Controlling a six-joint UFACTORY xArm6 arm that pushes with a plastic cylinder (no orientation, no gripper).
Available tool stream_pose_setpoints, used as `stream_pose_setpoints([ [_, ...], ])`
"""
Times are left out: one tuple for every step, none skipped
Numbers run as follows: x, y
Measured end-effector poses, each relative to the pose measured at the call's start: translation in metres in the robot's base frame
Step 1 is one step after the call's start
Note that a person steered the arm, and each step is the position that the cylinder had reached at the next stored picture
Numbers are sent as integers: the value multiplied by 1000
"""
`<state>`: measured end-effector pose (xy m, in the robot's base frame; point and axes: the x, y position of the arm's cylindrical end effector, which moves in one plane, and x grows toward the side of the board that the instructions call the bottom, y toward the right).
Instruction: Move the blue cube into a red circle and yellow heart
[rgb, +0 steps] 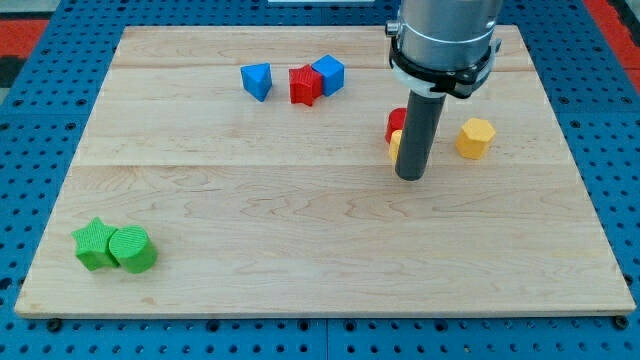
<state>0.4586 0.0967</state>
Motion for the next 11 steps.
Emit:
stream_pose_setpoints([
  [-6, -25],
  [-40, -9],
  [-54, 2],
  [-53, -4],
  [-38, -70],
  [-53, -132],
  [-103, -169],
  [-123, -202],
  [-122, -262],
  [-148, -265],
  [-171, -235],
])
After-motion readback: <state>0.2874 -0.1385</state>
